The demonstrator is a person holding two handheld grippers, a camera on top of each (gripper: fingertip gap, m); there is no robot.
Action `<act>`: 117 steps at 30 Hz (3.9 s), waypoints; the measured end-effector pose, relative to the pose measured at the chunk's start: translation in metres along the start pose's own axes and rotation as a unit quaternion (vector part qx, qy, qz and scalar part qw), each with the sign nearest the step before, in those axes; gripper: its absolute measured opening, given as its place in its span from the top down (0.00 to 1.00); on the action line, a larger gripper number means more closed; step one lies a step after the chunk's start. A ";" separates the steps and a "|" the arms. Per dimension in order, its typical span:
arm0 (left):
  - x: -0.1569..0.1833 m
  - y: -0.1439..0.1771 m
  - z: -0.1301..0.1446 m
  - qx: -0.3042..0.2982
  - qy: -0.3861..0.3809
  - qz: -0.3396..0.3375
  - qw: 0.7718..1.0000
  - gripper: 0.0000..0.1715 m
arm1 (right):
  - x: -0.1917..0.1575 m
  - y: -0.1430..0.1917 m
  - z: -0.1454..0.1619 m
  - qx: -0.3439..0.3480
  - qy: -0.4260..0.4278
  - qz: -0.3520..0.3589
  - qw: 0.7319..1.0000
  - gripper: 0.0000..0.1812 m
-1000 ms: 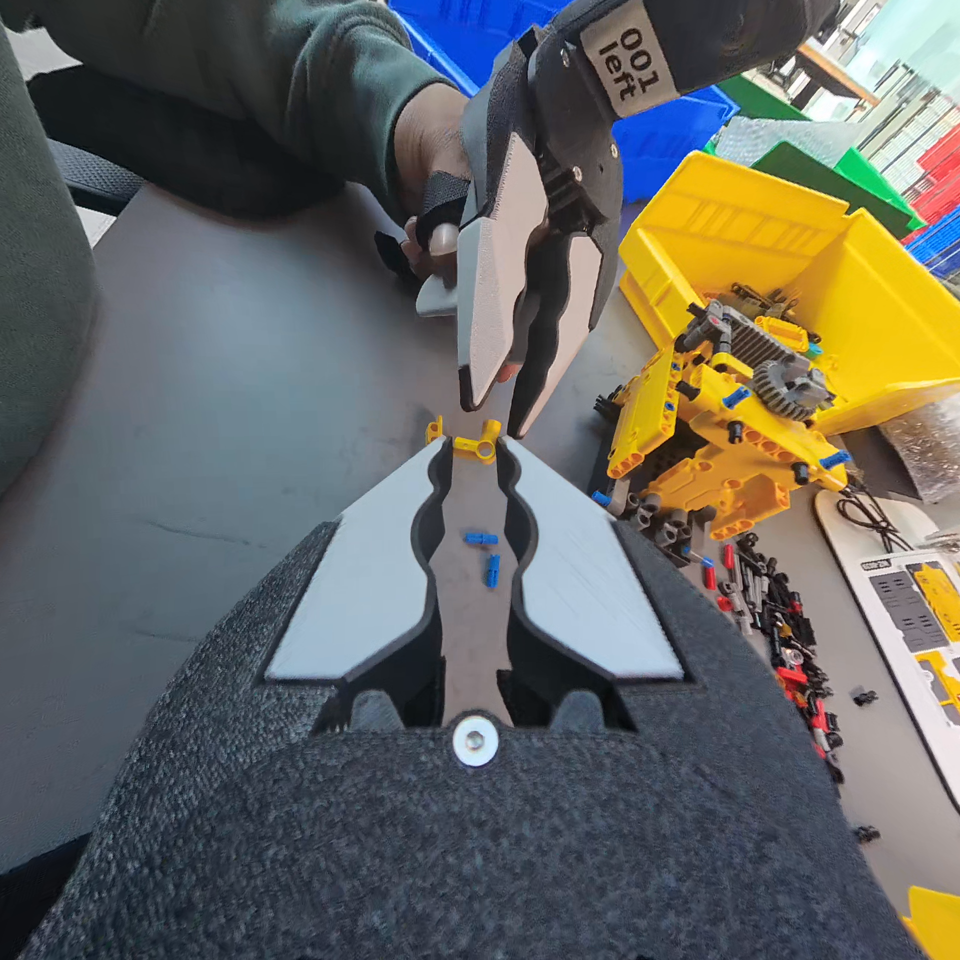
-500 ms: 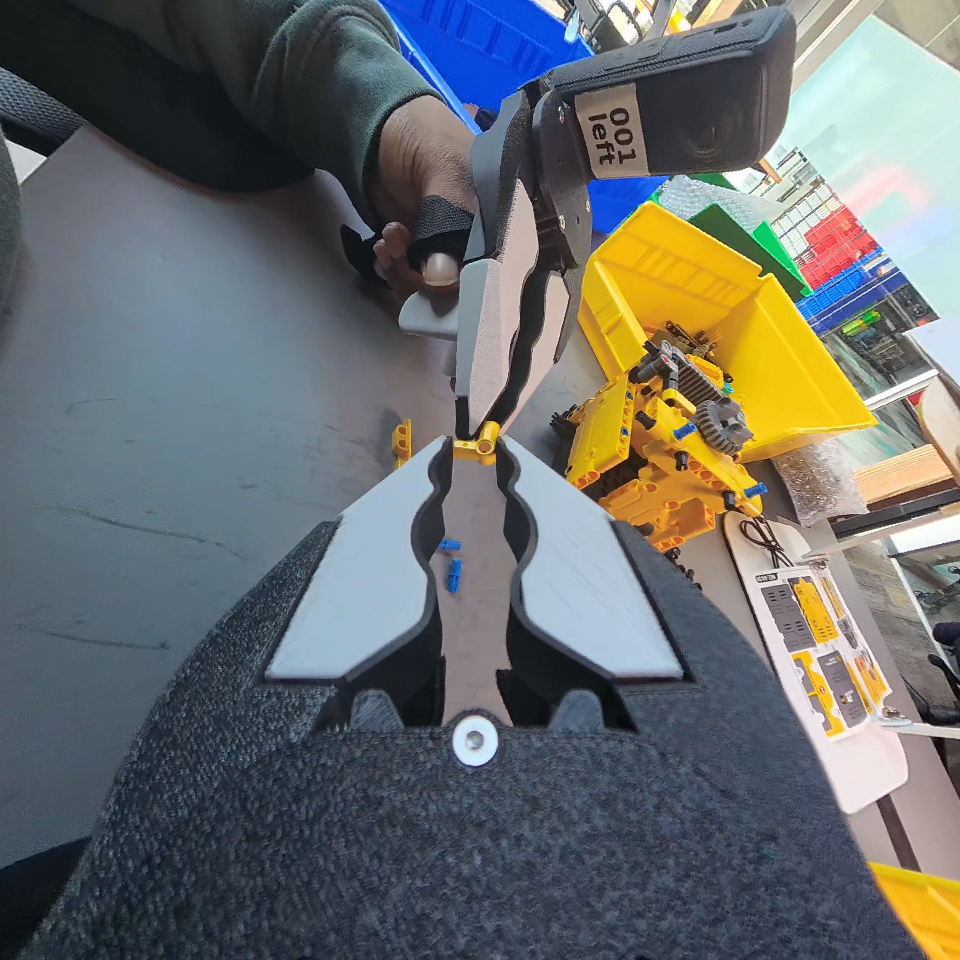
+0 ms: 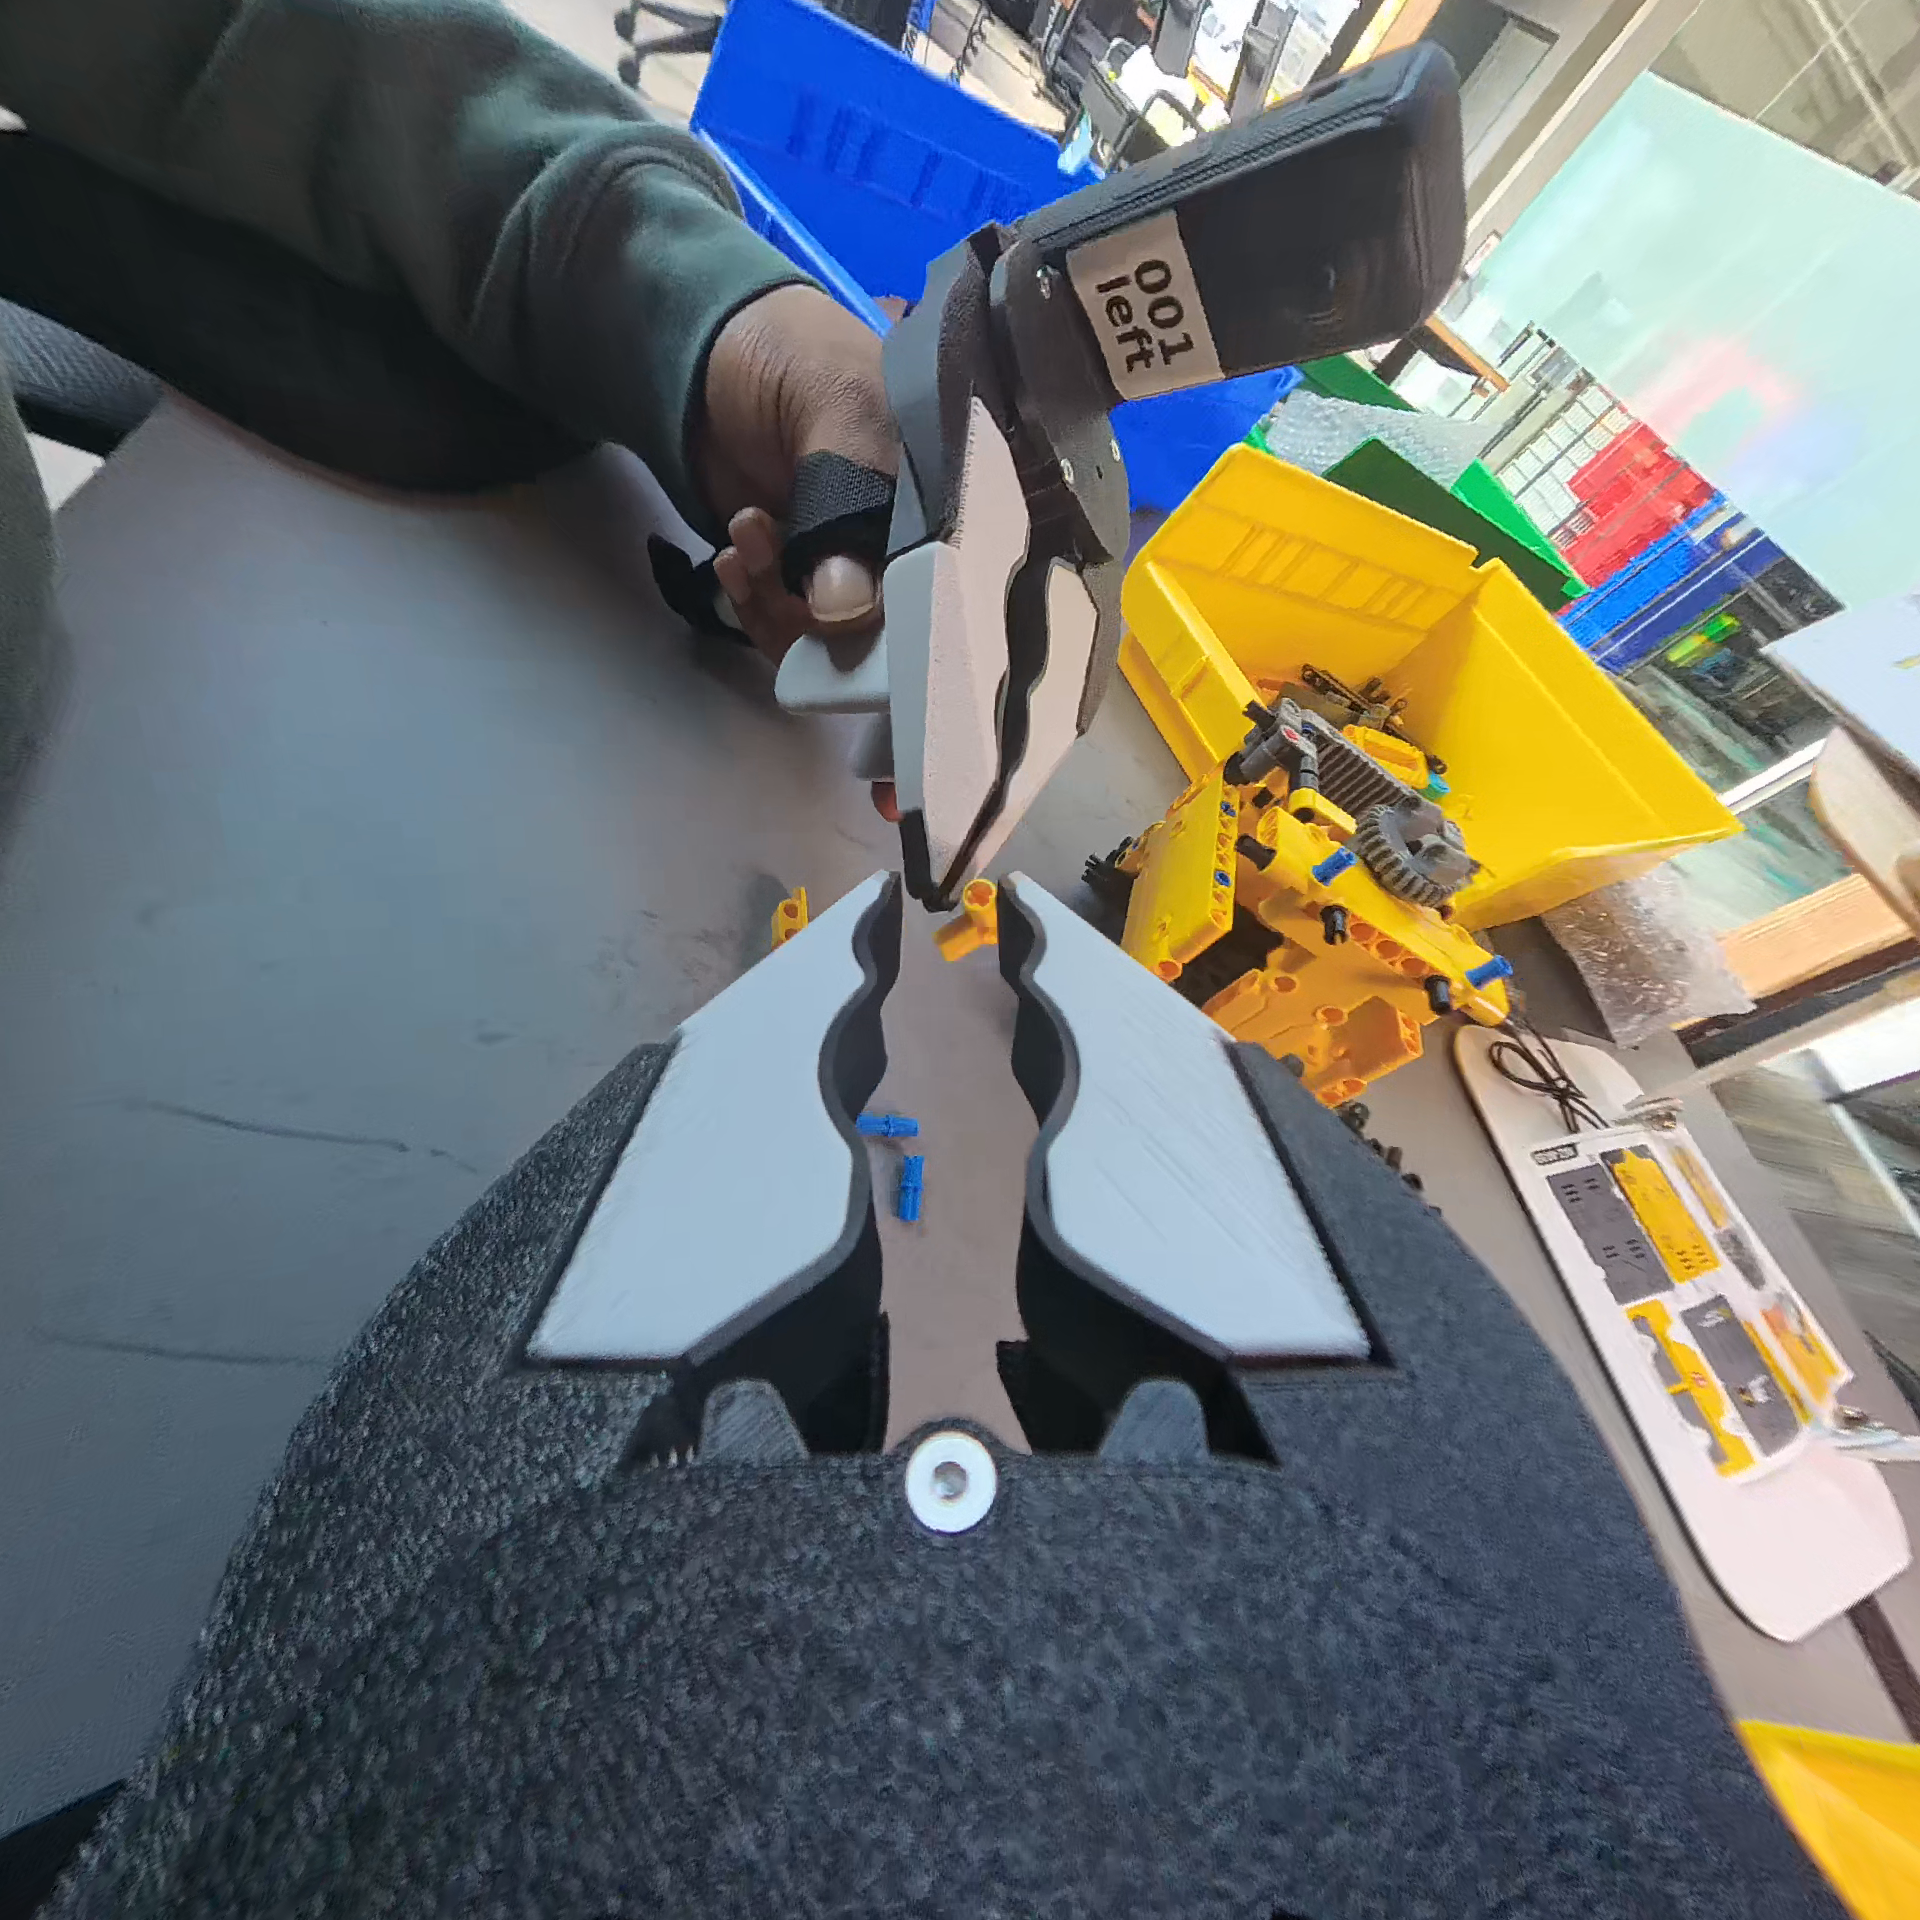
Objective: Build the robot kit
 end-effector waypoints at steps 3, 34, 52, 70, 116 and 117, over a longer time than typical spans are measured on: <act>0.002 0.001 -0.003 0.006 -0.014 -0.008 1.000 1.00 | 0.002 0.004 -0.004 0.023 -0.032 -0.015 0.999 0.92; -0.006 -0.004 0.019 -0.069 -0.048 -0.050 0.995 0.93 | -0.041 0.005 0.036 -0.114 -0.049 -0.187 0.974 0.92; 0.009 0.004 -0.013 0.037 -0.010 0.015 0.999 0.97 | 0.000 0.015 -0.007 -0.008 -0.044 -0.045 0.998 0.90; 0.033 0.011 -0.027 0.069 -0.173 -0.052 0.981 0.96 | 0.007 0.027 -0.029 0.121 -0.217 -0.148 0.957 0.96; -0.006 0.009 0.012 -0.049 -0.080 -0.066 0.993 0.96 | 0.015 0.023 0.011 0.064 -0.255 -0.169 0.950 0.96; -0.007 0.009 0.012 -0.049 -0.079 -0.067 0.993 0.96 | 0.015 0.023 0.012 0.065 -0.258 -0.170 0.949 0.96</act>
Point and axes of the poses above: each gripper's, where its closed fingertips meet, y back along the fingers, z out of its underside, x = y × z across the jaws, the point moved 1 cm from there along y, back along the fingers, and after that the axes turned 10 degrees about -x, right-handed, at the moved point
